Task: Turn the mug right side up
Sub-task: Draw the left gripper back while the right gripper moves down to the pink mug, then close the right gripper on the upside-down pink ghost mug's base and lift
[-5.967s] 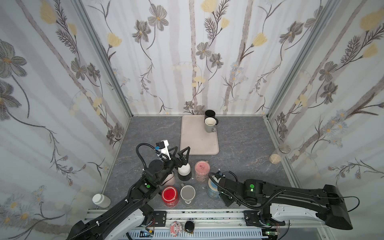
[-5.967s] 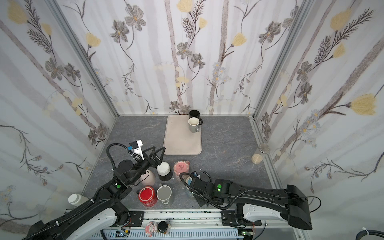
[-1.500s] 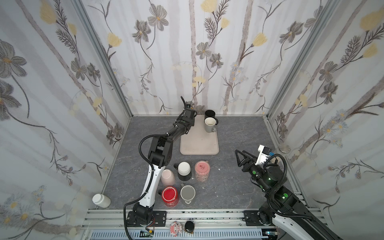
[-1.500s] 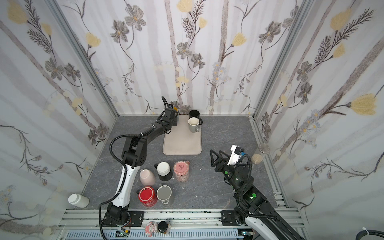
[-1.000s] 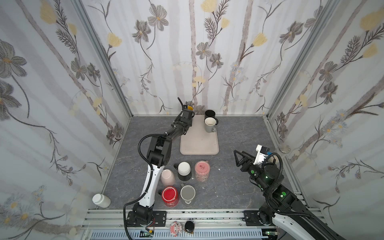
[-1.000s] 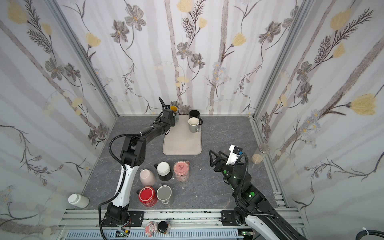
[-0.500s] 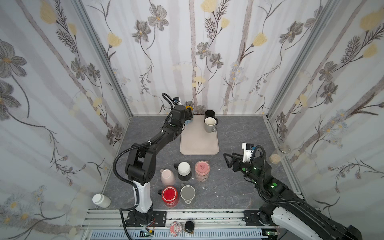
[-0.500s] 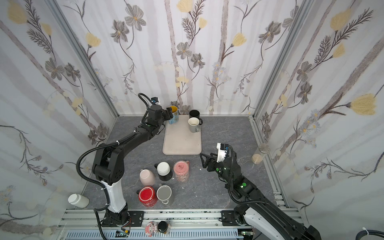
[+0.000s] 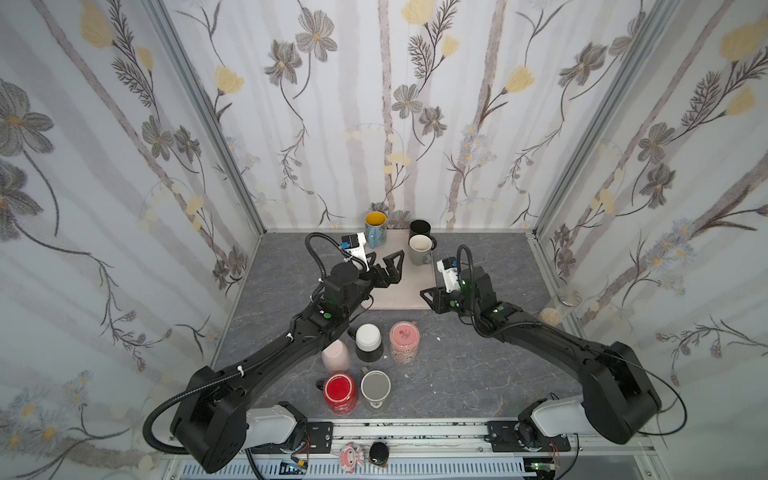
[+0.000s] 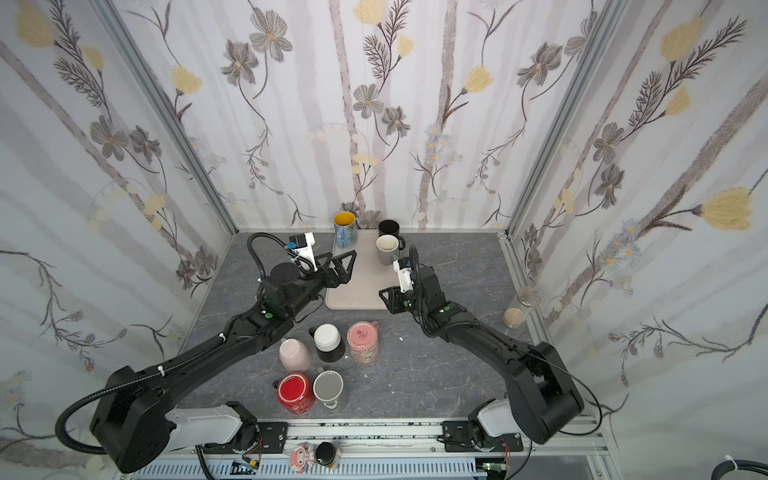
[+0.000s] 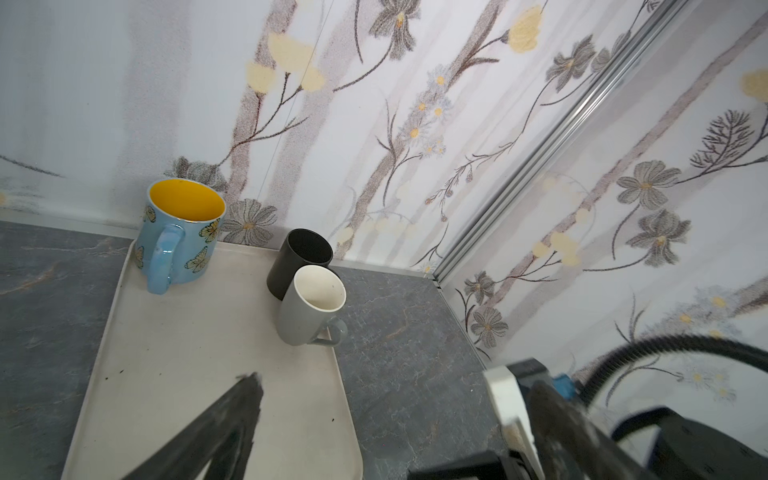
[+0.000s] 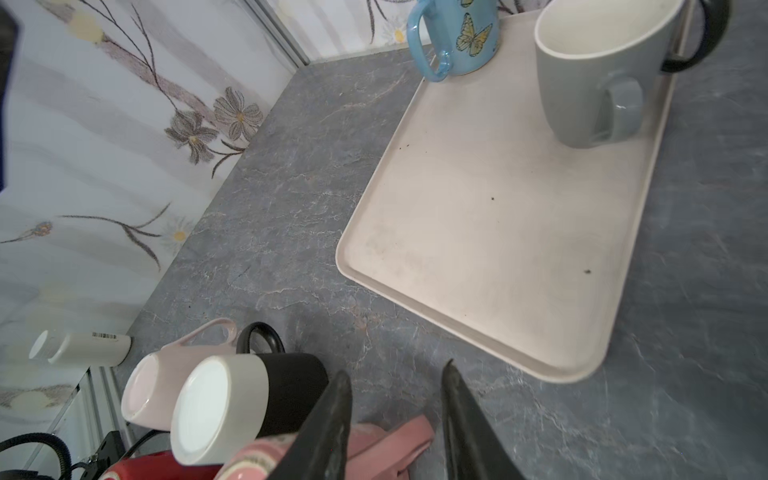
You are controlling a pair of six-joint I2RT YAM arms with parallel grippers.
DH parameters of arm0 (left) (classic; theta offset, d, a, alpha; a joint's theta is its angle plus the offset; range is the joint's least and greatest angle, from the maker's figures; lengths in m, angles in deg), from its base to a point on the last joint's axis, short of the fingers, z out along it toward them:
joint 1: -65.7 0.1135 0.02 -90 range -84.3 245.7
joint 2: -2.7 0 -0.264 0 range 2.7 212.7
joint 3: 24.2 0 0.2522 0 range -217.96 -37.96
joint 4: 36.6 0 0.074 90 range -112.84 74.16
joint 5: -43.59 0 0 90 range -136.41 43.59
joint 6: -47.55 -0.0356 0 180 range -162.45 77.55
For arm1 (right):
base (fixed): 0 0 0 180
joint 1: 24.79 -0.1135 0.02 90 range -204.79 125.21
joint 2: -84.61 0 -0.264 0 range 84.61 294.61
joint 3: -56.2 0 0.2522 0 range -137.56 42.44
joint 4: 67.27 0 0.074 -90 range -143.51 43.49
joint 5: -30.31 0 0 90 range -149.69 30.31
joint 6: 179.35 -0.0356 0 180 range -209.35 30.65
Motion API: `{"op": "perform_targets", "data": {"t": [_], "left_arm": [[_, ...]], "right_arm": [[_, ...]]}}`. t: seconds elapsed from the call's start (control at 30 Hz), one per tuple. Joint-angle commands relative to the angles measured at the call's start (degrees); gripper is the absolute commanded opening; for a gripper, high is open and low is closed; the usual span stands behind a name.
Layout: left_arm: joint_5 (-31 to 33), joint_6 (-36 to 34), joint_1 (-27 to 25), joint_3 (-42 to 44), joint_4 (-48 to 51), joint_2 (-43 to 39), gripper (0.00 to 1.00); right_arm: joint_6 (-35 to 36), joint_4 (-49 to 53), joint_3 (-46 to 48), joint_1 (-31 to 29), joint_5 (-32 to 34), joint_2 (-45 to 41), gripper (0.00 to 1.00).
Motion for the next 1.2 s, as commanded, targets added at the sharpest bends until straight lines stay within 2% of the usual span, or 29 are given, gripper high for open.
{"op": "perform_targets", "data": {"t": [0.0, 0.1, 0.23, 0.47, 0.83, 1.17], "left_arm": [[1.37, 0.52, -0.64, 4.37, -0.31, -6.09, 1.00], [0.80, 1.53, -1.05, 7.89, 1.19, -10.66, 1.00], [0.31, 3.26, -1.33, 11.84, 2.47, -14.76, 1.00], [1.64, 3.56, -1.31, 15.32, 2.50, -17.68, 1.00], [1.63, 2.89, -1.30, 16.38, 1.12, -16.90, 1.00], [1.49, 3.27, -1.22, 17.09, 0.95, -16.44, 1.00]], "right_arm": [[6.07, 6.88, -6.52, 0.01, -2.47, 8.41, 0.35], [9.21, 11.31, -11.75, -0.59, -3.17, 14.37, 0.34], [13.14, 17.25, -16.69, -2.43, -2.96, 20.37, 0.27], [14.09, 18.74, -15.44, -4.66, -2.74, 22.01, 0.24], [6.65, 11.93, 0.12, -8.36, 1.61, 10.39, 0.23], [-0.52, 14.93, 13.62, -14.60, 9.24, -6.62, 0.22]]}}
